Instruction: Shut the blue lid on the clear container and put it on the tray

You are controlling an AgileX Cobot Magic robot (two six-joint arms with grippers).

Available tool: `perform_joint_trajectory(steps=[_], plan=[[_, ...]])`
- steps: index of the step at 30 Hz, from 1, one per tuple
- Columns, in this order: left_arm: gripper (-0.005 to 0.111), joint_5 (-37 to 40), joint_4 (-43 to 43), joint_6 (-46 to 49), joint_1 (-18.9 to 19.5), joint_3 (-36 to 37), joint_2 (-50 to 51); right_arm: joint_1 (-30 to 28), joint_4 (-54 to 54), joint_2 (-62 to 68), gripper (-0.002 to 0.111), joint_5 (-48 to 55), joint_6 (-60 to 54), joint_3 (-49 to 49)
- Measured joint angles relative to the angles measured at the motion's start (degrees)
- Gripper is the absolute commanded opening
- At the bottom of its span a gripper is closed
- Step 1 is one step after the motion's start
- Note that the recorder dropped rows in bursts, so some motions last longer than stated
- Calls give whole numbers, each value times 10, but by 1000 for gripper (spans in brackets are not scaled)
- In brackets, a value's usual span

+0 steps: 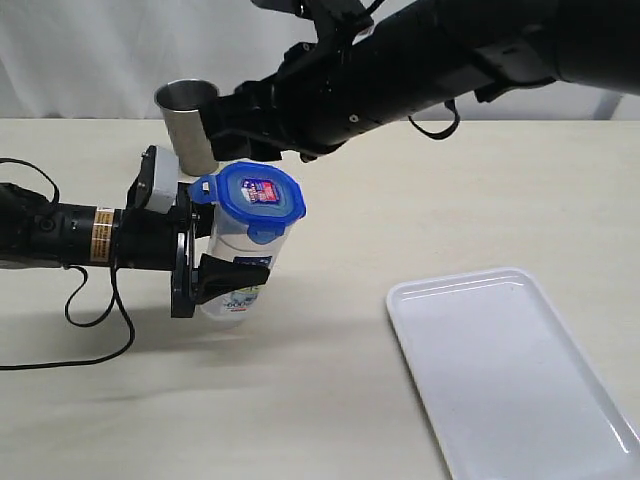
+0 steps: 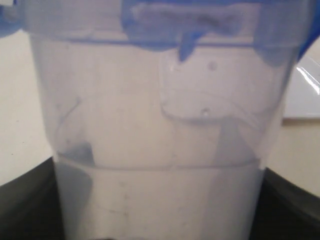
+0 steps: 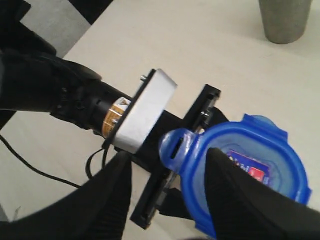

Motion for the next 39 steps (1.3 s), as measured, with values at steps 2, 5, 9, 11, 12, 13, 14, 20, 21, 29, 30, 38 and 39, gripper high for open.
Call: perform_joint_trajectory(steps=[2, 5, 9, 11, 12, 13, 14, 20, 21, 29, 30, 38, 39], plan=[[0, 0, 0, 0, 0, 0, 0, 3, 8, 10, 41, 23, -1, -18], [0, 0, 1, 0, 0, 0, 0, 6, 14, 40, 29, 73, -2, -45], [0, 0, 1, 0, 0, 0, 0, 1, 13, 82, 8, 102, -3, -54], [0, 7, 1, 0, 0, 0, 0, -7, 9, 93, 5, 105, -3, -54], [0, 12, 1, 0, 0, 0, 0, -12, 5, 96, 5, 106, -3, -57], [0, 15, 1, 0, 0, 0, 0, -17, 1, 99, 5, 106, -1, -58], [0, 19, 1, -1, 0, 0, 0, -22, -3, 99, 5, 106, 3, -58], [0, 18, 1, -1, 0, 0, 1, -53, -34, 107, 5, 104, 11, -59], [0, 15, 3, 0, 0, 0, 1, -55, -38, 109, 5, 104, 12, -59], [0, 10, 3, 0, 0, 0, 1, -54, -41, 109, 18, 104, 19, -66], [0, 10, 3, 0, 0, 0, 1, -54, -41, 109, 22, 104, 20, -70], [0, 12, 3, -5, 0, 0, 1, -54, -17, 101, 30, 117, 22, -118], [0, 12, 3, -6, 0, 0, 1, -54, -7, 101, 30, 120, 22, -119]])
